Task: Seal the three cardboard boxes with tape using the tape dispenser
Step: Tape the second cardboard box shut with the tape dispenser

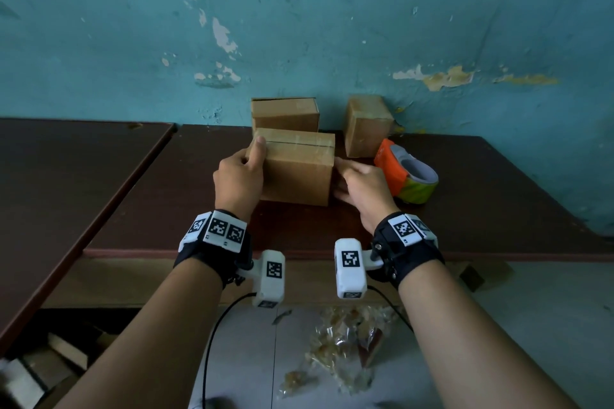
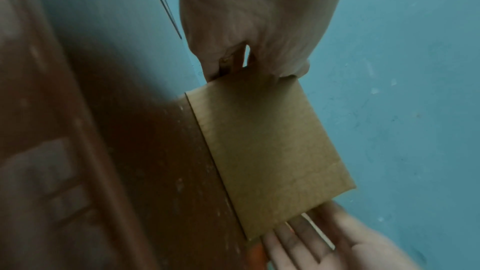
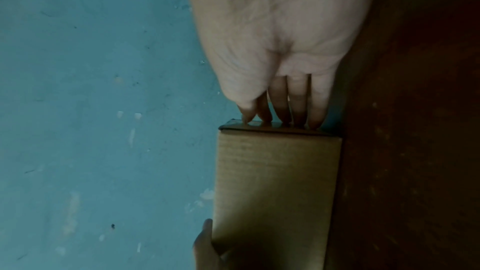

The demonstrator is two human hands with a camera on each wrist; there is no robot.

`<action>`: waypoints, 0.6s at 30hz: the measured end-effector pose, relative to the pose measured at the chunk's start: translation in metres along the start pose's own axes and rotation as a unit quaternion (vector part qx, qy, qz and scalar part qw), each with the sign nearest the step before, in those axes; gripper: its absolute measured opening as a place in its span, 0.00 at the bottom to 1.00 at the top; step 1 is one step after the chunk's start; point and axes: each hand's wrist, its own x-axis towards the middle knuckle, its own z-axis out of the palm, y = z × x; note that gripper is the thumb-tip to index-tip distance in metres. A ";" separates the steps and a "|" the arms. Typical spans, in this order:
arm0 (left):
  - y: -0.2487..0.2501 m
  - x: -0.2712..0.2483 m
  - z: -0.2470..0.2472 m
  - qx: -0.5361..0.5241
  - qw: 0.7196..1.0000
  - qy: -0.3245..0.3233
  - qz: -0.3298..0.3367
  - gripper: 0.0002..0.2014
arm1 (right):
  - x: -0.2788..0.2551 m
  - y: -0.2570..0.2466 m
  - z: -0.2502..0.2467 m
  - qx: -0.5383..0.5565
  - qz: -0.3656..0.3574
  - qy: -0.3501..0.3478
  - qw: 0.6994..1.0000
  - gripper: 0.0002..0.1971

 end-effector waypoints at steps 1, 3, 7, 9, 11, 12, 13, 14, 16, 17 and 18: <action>-0.002 0.002 0.001 0.009 1.000 0.002 0.010 0.32 | 0.001 -0.001 -0.001 -0.009 -0.015 0.000 1.000 0.18; -0.006 0.006 0.002 0.015 0.999 0.006 0.031 0.32 | 0.005 -0.002 0.000 -0.024 -0.054 -0.006 0.998 0.20; -0.004 0.007 0.001 -0.035 0.999 -0.011 0.036 0.31 | 0.007 -0.006 -0.002 0.016 -0.094 -0.056 0.994 0.21; -0.002 0.005 0.003 -0.051 0.997 -0.030 0.048 0.36 | 0.004 -0.011 -0.005 0.015 -0.110 -0.066 0.992 0.21; -0.001 0.005 0.004 -0.072 0.994 -0.056 0.068 0.46 | 0.002 -0.014 -0.009 -0.001 -0.128 -0.082 0.988 0.20; -0.001 0.006 0.005 -0.077 0.991 -0.070 0.081 0.51 | 0.000 -0.016 -0.010 -0.007 -0.134 -0.094 0.987 0.20; -0.003 0.008 0.007 -0.072 0.989 -0.085 0.096 0.56 | -0.002 -0.018 -0.011 -0.017 -0.143 -0.109 0.984 0.20; -0.005 0.010 0.008 -0.064 0.987 -0.100 0.109 0.59 | -0.004 -0.019 -0.011 -0.033 -0.157 -0.125 0.979 0.20; -0.008 0.011 0.009 -0.054 0.982 -0.136 0.116 0.58 | -0.006 -0.020 -0.011 -0.089 -0.186 -0.147 0.967 0.20; -0.009 0.012 0.009 -0.058 0.980 -0.154 0.115 0.56 | -0.007 -0.021 -0.011 -0.118 -0.197 -0.152 0.961 0.21; -0.010 0.012 0.008 -0.062 0.976 -0.172 0.121 0.54 | -0.007 -0.021 -0.010 -0.147 -0.205 -0.155 0.955 0.21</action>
